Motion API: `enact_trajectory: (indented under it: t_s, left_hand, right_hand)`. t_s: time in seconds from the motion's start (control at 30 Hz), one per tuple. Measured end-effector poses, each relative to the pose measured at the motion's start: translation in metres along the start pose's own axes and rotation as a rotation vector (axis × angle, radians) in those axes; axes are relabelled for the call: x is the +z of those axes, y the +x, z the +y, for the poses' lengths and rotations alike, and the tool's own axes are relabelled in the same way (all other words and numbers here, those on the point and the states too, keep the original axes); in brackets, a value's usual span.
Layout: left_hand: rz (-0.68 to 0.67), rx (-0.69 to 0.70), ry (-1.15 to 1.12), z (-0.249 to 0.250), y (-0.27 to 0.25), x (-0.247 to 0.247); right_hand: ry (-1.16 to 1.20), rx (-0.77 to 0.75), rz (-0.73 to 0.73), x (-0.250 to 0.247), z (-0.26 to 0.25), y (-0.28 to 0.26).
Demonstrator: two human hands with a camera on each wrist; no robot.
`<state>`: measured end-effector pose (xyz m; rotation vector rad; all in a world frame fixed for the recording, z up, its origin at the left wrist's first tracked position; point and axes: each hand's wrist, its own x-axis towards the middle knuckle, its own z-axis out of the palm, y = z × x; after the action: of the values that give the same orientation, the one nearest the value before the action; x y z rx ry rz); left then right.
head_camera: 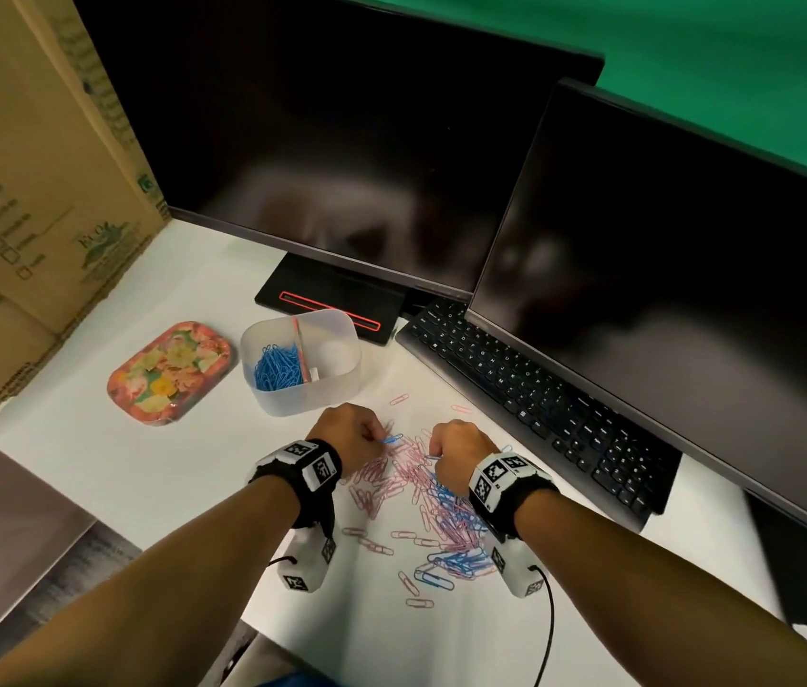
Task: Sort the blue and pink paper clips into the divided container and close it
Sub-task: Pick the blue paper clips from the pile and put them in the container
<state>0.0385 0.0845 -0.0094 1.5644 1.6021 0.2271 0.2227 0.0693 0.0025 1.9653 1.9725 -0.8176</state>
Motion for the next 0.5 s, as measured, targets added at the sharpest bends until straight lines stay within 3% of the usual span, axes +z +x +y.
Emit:
enact_trajectory:
  t_s: [0.37,0.5]
  left_hand:
    - [-0.075,-0.077,-0.274,-0.006,-0.007,-0.007]
    - [-0.080,-0.145,-0.614,-0.003,-0.009,-0.003]
  right_hand:
    - [0.182,-0.025,0.160,0.004,0.014,-0.002]
    - [0.054,-0.063,0.129,0.010,0.008,0.001]
